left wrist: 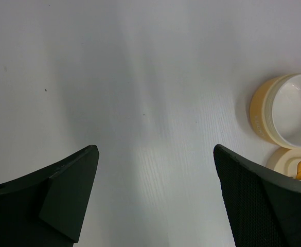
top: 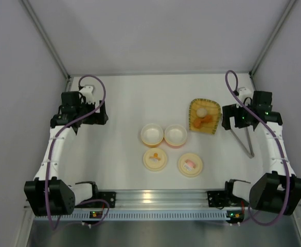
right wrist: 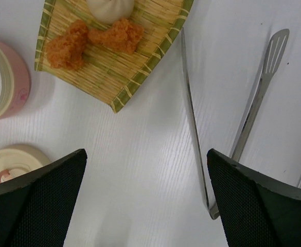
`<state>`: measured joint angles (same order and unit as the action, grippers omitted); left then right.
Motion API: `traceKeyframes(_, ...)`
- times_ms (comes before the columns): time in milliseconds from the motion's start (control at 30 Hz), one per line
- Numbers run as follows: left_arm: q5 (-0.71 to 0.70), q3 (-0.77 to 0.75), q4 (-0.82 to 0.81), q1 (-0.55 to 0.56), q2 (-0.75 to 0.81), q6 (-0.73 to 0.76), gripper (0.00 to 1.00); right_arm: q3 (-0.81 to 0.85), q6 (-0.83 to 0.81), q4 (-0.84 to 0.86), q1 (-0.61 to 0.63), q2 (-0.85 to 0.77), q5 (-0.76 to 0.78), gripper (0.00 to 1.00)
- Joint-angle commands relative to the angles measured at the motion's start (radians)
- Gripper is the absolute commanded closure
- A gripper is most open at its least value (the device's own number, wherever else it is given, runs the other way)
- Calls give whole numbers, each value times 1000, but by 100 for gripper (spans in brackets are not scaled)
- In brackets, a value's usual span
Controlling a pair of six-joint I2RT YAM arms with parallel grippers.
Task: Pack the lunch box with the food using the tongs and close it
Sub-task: Pick up the clamp at the center of the board.
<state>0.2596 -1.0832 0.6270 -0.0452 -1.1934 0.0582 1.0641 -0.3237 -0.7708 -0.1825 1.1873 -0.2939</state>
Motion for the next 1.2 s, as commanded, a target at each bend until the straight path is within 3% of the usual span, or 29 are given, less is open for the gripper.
traceKeyframes(0,20,-33,10,-2,5,44,2,60,-40,-41,-32,14,-5,1)
traceKeyframes(433,142,-80,105,-2,-49,183,2,114,-254,-226,-213,158,36,1)
traceKeyframes(600,156,-78,100,-2,-61,196,2,134,-296,-280,-229,230,137,1)
traceKeyframes(867,152,-81,96,-1,-71,215,2,128,-298,-295,-233,342,208,1)
traceKeyframes(1167,141,-80,88,-1,-83,223,2,99,-281,-180,-233,463,255,1)
